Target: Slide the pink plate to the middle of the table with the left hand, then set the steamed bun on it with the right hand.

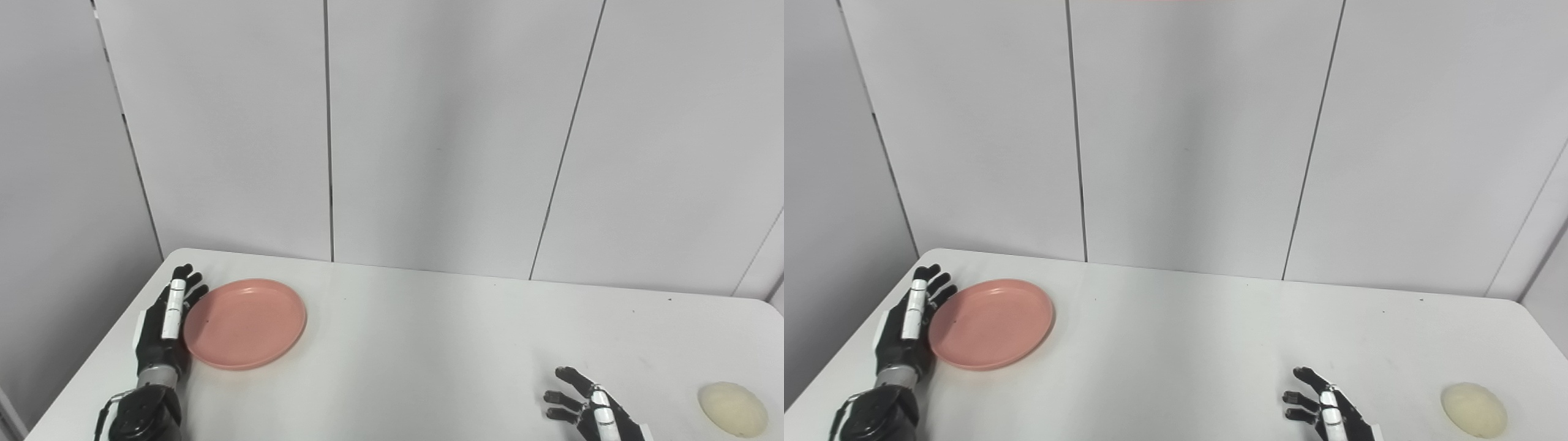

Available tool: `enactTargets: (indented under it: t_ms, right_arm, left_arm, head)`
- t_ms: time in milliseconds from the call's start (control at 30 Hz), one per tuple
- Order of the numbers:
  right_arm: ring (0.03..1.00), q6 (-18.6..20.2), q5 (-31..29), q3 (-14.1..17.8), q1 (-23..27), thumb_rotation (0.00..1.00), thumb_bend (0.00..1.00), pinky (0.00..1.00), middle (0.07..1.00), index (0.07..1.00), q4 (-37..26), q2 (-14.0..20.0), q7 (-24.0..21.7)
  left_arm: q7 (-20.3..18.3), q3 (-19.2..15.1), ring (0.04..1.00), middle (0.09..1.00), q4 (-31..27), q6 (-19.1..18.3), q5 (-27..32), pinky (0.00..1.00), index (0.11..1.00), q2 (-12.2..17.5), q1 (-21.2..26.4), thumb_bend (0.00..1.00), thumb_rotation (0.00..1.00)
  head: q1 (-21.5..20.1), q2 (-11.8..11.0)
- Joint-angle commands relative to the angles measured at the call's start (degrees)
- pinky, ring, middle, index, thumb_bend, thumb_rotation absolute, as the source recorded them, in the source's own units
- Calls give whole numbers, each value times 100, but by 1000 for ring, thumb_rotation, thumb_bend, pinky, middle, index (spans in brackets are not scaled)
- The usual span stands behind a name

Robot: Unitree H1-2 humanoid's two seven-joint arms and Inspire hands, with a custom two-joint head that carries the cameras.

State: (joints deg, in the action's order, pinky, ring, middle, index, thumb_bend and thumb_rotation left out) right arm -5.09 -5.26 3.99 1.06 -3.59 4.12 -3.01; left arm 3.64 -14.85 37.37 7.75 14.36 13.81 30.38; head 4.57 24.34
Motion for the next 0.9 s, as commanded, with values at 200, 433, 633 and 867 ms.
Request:
enactTargets:
  t_ms: [200,433,633,867]
  right_arm:
    - [685,39,23,-59,-237,939,538,641,818,725,58,-100,34]
    - [681,47,73,-76,-237,943,526,633,810,726,33,-121,59]
    - [688,302,-20,-61,-249,928,519,657,813,738,-116,-180,50]
    - [666,263,53,-64,-245,921,536,635,801,722,-118,-211,73]
  left_arm:
    - [-215,24,837,855,-291,-308,123,884,842,-166,73,800,817]
    - [-368,31,843,874,-638,-665,320,866,861,-356,51,799,834]
    - [-474,237,840,865,-869,-901,234,868,852,-528,9,775,851]
    - [-543,547,831,853,-1033,-1094,82,848,844,-691,-65,771,834]
  head:
    - [-11,20]
    - [-60,36]
    - [-93,61]
    - [-139,81]
